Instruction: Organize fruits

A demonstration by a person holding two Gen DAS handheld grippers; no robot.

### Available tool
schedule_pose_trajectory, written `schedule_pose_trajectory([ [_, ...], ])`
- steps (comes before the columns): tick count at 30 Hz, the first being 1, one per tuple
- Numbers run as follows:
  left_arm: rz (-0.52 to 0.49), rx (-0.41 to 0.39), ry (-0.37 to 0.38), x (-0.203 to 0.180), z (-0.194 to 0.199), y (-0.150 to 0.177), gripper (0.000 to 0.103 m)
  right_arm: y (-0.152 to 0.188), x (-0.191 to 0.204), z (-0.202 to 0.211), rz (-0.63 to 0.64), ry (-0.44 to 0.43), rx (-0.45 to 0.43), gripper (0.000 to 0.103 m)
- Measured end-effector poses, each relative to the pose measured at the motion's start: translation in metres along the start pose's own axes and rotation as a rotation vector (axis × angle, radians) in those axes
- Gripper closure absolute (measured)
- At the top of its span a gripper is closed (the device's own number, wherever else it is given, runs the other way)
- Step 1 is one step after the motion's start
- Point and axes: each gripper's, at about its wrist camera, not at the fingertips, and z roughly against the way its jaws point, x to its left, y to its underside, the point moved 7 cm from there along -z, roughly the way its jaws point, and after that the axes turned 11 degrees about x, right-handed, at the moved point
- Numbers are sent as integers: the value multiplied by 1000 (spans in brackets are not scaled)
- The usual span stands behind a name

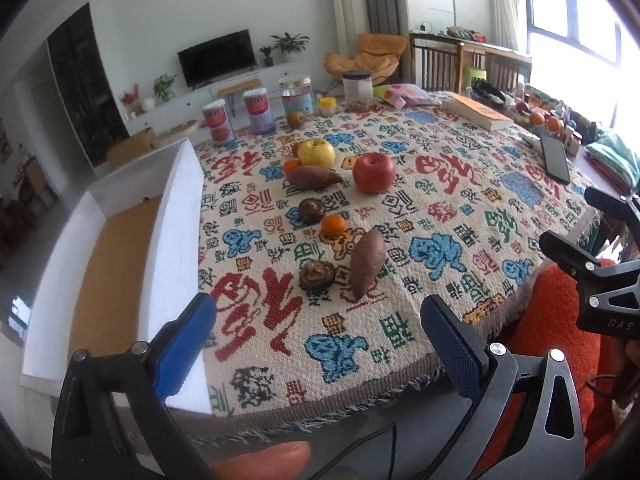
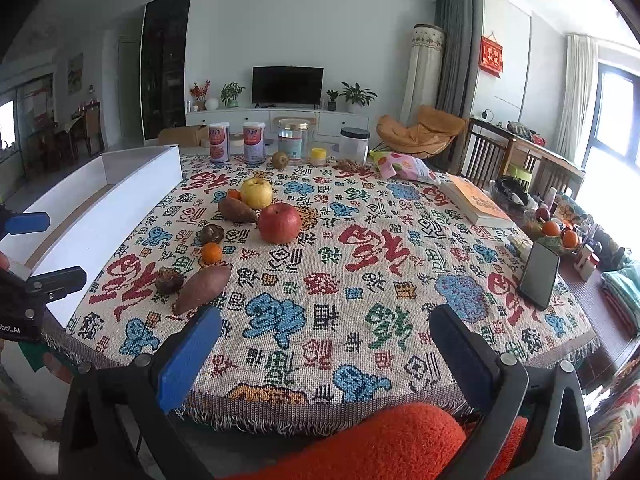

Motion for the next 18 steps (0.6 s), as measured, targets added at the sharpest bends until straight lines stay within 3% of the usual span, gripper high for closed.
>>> schedule_pose_trajectory([
  [4, 96, 9, 47, -13, -13, 6, 1, 6, 15, -1, 39, -16, 1, 0],
  [7, 104, 29, 86, -20, -18, 6, 1, 9, 19, 1, 61, -20, -7, 0],
  [18, 180, 48, 4, 9, -32, 17, 1, 13, 13, -3, 28, -26, -9, 0],
])
